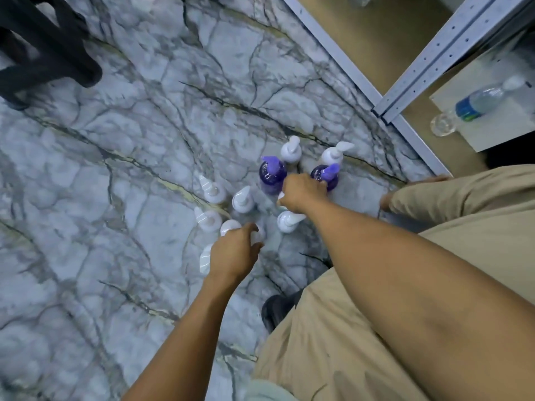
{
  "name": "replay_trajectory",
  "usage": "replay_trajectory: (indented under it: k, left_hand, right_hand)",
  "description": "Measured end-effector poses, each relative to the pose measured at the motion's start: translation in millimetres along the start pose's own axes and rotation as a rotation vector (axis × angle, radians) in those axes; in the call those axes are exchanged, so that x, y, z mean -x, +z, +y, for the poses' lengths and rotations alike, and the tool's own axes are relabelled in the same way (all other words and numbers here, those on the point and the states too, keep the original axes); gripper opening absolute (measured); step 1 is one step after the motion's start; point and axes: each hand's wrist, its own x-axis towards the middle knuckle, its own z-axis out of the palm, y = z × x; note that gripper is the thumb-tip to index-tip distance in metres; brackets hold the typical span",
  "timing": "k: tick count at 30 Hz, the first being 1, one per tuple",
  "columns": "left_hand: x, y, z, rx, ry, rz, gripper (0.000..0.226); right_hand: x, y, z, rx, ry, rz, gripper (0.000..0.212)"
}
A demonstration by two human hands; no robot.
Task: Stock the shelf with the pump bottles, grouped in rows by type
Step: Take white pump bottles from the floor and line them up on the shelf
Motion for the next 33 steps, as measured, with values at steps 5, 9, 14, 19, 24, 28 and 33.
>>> replay_trajectory:
  k: [5, 9, 14, 19, 24, 28, 33]
  left_hand:
    - [0, 5, -3, 0.128, -0.018, 0.02, 0.024]
    - [-1, -1, -1, 0.114, 0.012, -0.006, 0.022]
    - [-1, -19, 15, 0.044, 0.084, -0.019, 0.02]
    - [5, -61, 52, -0.097, 0.199, -0.03, 0.017]
    - [14, -125, 113, -0.388, 0.34, 0.078, 0.026]
    - [16, -175, 174, -0.539, 0.48, 0.148, 0.032]
    - [15, -246, 275, -0.72, 0.718, 0.205, 0.031]
  right_hand:
    - [0, -13, 16, -0.108, 0.01, -0.049, 0.026]
    - [14, -31, 29, -0.081, -0.064, -0.067, 0.015]
    - [49, -60, 51, -0.084, -0.203, -0.051, 0.012]
    - [91, -99, 73, 0.006, -0.312, 0.056, 0.02]
    - [143, -161, 108, 0.077, -0.331, 0.22, 0.015]
    - [193, -227, 155, 0.031, -0.313, 0.357, 0.01]
    - [262, -310, 227, 0.012, -0.23, 0.545, 0.009]
